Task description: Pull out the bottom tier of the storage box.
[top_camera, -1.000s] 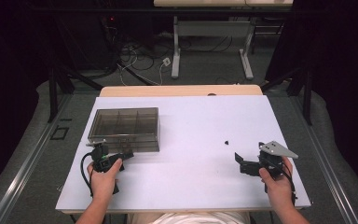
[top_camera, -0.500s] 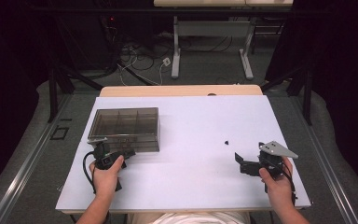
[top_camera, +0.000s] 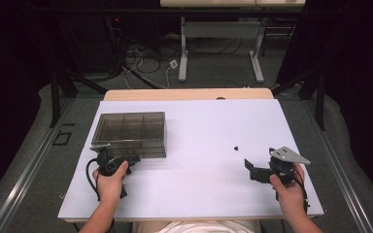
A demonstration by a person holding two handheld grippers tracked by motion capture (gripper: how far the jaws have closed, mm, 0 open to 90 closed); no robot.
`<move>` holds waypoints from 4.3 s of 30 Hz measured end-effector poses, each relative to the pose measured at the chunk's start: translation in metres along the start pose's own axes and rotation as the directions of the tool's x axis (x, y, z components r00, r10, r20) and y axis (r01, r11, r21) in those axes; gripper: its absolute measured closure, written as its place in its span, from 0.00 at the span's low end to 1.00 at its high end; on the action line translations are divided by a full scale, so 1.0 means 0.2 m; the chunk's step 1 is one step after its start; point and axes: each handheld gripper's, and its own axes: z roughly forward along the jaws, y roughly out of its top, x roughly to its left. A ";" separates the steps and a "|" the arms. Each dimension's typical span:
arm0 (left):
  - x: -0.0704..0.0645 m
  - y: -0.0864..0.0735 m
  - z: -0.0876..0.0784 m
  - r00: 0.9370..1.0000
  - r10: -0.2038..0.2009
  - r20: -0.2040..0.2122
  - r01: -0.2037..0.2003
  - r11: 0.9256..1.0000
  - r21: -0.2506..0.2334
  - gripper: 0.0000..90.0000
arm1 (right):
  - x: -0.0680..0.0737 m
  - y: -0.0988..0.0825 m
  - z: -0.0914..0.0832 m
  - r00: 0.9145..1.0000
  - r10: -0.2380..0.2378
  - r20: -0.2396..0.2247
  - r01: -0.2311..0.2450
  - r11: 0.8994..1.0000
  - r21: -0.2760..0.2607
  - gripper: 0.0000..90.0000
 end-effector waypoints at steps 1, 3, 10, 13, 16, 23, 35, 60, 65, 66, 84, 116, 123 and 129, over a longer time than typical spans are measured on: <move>0.00 0.00 0.00 1.000 -0.001 0.000 0.001 1.000 0.002 0.67 | 0.00 0.00 0.00 1.000 0.000 0.000 0.000 1.000 0.001 0.01; 0.00 0.00 0.00 1.000 0.000 -0.002 0.000 1.000 0.000 0.67 | 0.00 0.00 0.00 1.000 0.000 -0.001 0.000 1.000 0.001 0.01; 0.01 0.00 0.01 1.000 -0.008 -0.003 0.008 1.000 -0.001 0.68 | 0.00 0.00 0.00 1.000 0.001 0.000 -0.001 1.000 0.013 0.02; 0.01 0.01 0.01 1.000 -0.022 0.007 0.022 1.000 -0.001 0.68 | 0.00 0.00 0.00 1.000 0.011 -0.005 -0.011 1.000 0.011 0.02; 0.00 0.01 0.03 1.000 -0.017 -0.002 0.017 1.000 0.000 0.68 | 0.00 0.00 0.00 1.000 0.008 -0.003 -0.008 1.000 0.012 0.02; -0.01 0.01 0.06 1.000 -0.016 -0.011 0.017 1.000 0.005 0.70 | 0.00 0.00 0.01 1.000 0.008 -0.003 -0.008 1.000 0.005 0.02; 0.00 0.02 0.08 1.000 -0.009 -0.020 0.009 1.000 0.005 0.76 | 0.00 0.00 0.01 1.000 0.005 -0.004 -0.005 1.000 0.006 0.02; 0.03 0.02 0.08 0.999 -0.033 -0.014 0.033 0.999 0.014 0.89 | 0.00 -0.01 0.01 1.000 0.001 -0.009 0.000 1.000 0.010 0.02; 0.03 0.01 0.08 0.999 -0.034 -0.013 0.034 0.999 0.011 0.90 | 0.00 -0.01 0.01 1.000 -0.002 -0.005 0.002 1.000 0.013 0.03; 0.03 0.02 0.08 0.999 -0.033 -0.012 0.033 0.999 0.017 0.90 | 0.00 -0.01 0.01 1.000 0.000 -0.008 0.000 1.000 0.011 0.03; 0.03 0.01 0.08 0.999 -0.036 -0.015 0.037 0.999 0.012 0.91 | 0.00 -0.01 0.02 1.000 0.003 -0.008 -0.003 1.000 0.012 0.03; 0.03 0.00 0.07 0.999 -0.050 -0.015 0.050 0.999 0.009 0.91 | 0.00 -0.01 0.02 1.000 0.001 -0.009 -0.001 1.000 0.016 0.03; 0.03 -0.01 0.07 0.998 -0.057 -0.011 0.057 0.998 0.014 0.91 | 0.00 -0.01 0.01 1.000 0.001 -0.009 -0.001 1.000 0.017 0.03; 0.03 -0.01 0.06 0.998 -0.058 -0.011 0.058 0.998 0.016 0.91 | 0.00 -0.01 0.02 1.000 -0.003 -0.008 0.003 1.000 0.015 0.03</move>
